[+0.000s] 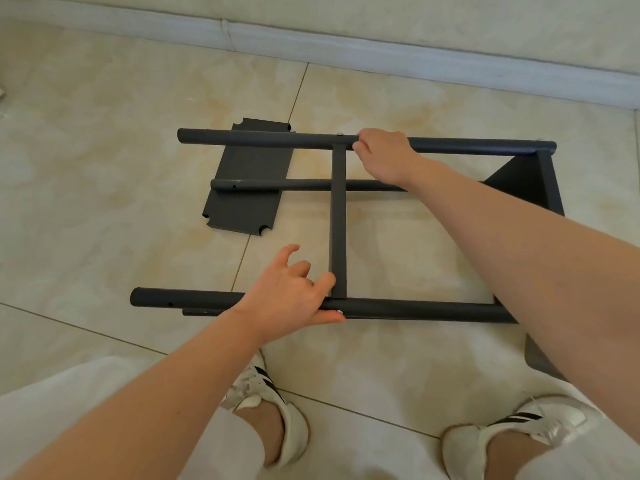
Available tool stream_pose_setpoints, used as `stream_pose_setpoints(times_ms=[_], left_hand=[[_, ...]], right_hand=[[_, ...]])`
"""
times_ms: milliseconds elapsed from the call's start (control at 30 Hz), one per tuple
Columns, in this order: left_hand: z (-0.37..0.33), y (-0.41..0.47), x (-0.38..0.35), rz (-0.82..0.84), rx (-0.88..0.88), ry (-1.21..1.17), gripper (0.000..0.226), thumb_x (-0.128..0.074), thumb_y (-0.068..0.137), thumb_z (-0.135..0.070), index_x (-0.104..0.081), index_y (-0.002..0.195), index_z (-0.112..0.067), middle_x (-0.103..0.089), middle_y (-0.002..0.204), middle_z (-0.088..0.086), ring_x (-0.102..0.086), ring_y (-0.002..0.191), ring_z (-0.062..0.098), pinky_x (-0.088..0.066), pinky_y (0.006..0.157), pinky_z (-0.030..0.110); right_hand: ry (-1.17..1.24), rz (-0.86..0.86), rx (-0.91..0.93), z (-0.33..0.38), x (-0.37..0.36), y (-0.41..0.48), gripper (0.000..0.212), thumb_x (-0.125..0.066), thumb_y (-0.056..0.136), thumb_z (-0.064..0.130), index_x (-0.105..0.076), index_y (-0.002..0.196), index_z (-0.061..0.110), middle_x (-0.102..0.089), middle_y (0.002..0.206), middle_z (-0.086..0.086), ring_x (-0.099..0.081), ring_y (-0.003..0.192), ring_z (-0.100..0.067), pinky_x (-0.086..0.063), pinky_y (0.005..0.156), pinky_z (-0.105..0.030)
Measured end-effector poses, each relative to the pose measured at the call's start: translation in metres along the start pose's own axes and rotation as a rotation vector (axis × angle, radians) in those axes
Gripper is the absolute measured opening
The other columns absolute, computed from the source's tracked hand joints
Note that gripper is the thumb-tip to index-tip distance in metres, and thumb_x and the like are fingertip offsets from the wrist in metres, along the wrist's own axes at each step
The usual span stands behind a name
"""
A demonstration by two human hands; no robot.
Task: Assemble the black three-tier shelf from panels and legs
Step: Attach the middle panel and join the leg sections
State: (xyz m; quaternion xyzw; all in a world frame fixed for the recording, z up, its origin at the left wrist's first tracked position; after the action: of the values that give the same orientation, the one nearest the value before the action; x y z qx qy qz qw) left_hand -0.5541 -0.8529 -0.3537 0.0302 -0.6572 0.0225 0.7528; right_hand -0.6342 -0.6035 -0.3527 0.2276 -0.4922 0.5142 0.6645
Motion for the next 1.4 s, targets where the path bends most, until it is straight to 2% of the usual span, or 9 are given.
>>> stream_pose_setpoints(times_ms=[133, 300, 500, 667, 867, 967, 1067, 1200, 1400], left_hand=[[0.002, -0.002, 0.000, -0.026, 0.021, -0.006, 0.066, -0.024, 0.093, -0.068, -0.065, 0.090, -0.016, -0.059, 0.049, -0.003, -0.064, 0.062, 0.020, -0.047, 0.103, 0.052], [0.000, -0.009, -0.008, -0.025, 0.029, -0.016, 0.069, -0.022, 0.094, -0.071, -0.064, 0.095, -0.016, -0.062, 0.054, -0.004, -0.066, 0.066, 0.019, -0.042, 0.107, 0.050], [0.002, -0.005, -0.009, -0.040, -0.004, -0.013, 0.073, -0.036, 0.091, -0.075, -0.050, 0.130, -0.015, -0.061, 0.124, 0.007, -0.052, 0.116, 0.029, -0.028, 0.115, 0.055], [0.003, -0.003, -0.013, 0.101, -0.018, -0.073, 0.089, -0.024, 0.098, -0.074, -0.019, 0.160, -0.011, -0.018, 0.168, 0.008, -0.009, 0.156, 0.026, -0.005, 0.125, 0.040], [0.004, -0.007, -0.021, 0.196, -0.011, -0.178, 0.085, -0.022, 0.099, -0.072, -0.012, 0.161, -0.015, -0.008, 0.169, 0.001, 0.003, 0.156, 0.016, -0.002, 0.126, 0.035], [0.002, -0.010, -0.024, 0.186, -0.003, -0.239, 0.084, -0.026, 0.099, -0.071, -0.011, 0.161, -0.016, -0.009, 0.169, 0.000, 0.004, 0.156, 0.016, -0.003, 0.127, 0.034], [-0.003, -0.019, -0.032, 0.194, 0.004, -0.290, 0.084, -0.029, 0.100, -0.070, -0.007, 0.162, -0.018, -0.007, 0.169, -0.001, 0.006, 0.156, 0.016, -0.006, 0.126, 0.039], [-0.007, -0.023, -0.038, 0.158, 0.013, -0.329, 0.083, -0.031, 0.100, -0.068, -0.006, 0.162, -0.019, -0.006, 0.169, -0.002, 0.005, 0.156, 0.017, -0.002, 0.126, 0.038], [-0.007, -0.024, -0.040, 0.129, 0.008, -0.327, 0.083, -0.033, 0.100, -0.067, -0.011, 0.162, -0.016, -0.008, 0.169, 0.000, 0.002, 0.157, 0.020, -0.004, 0.125, 0.045]], right_hand=[[0.036, -0.004, 0.006, 0.001, -0.007, -0.002, 0.028, -0.028, 0.105, 0.019, -0.052, 0.099, 0.006, -0.052, 0.093, -0.006, -0.048, 0.090, -0.025, -0.019, 0.115, -0.051], [0.026, 0.016, 0.046, 0.002, -0.011, -0.004, 0.023, -0.028, 0.106, 0.021, -0.048, 0.098, 0.011, -0.048, 0.104, -0.002, -0.048, 0.109, -0.024, -0.016, 0.116, -0.053], [0.024, 0.019, 0.062, 0.006, -0.011, -0.009, 0.025, -0.028, 0.106, 0.021, -0.047, 0.094, 0.010, -0.052, 0.114, -0.005, -0.048, 0.116, -0.025, -0.013, 0.118, -0.054], [0.011, 0.011, 0.071, 0.006, -0.011, -0.012, 0.025, -0.029, 0.106, 0.022, -0.045, 0.090, 0.011, -0.054, 0.126, -0.008, -0.046, 0.121, -0.026, -0.011, 0.118, -0.054], [0.007, 0.019, 0.087, 0.006, -0.006, -0.017, 0.023, -0.033, 0.106, 0.023, -0.046, 0.093, 0.010, -0.053, 0.127, -0.010, -0.046, 0.121, -0.026, -0.007, 0.119, -0.053], [0.134, -0.015, 0.103, 0.009, 0.003, -0.025, 0.023, -0.036, 0.106, 0.023, -0.046, 0.089, 0.010, -0.060, 0.105, -0.011, -0.054, 0.096, -0.026, -0.020, 0.119, -0.049], [0.331, -0.212, 0.152, 0.011, 0.013, -0.050, 0.024, -0.041, 0.106, 0.024, -0.051, 0.093, 0.006, -0.063, 0.090, -0.010, -0.057, 0.081, -0.026, -0.048, 0.083, -0.038], [0.395, -0.181, 0.282, 0.015, -0.008, -0.089, 0.018, -0.045, 0.104, 0.023, -0.051, 0.094, 0.009, -0.054, 0.069, 0.006, -0.052, 0.061, -0.010, -0.040, 0.061, -0.021], [0.315, 0.151, 0.303, 0.005, -0.065, -0.110, 0.021, -0.052, 0.102, 0.018, -0.068, 0.110, 0.006, -0.073, 0.093, -0.004, -0.068, 0.087, -0.013, -0.050, 0.086, -0.022]])
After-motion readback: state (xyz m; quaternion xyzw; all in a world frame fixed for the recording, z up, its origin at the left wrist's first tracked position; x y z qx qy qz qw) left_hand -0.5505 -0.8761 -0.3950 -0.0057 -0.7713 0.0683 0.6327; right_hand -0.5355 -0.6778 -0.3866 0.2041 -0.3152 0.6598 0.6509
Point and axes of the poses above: each hand's wrist, its own y-axis towards the middle knuckle, its own x-axis out of the back of the hand, z = x × y, the point moved 5 cm from there along y, towards the middle knuckle
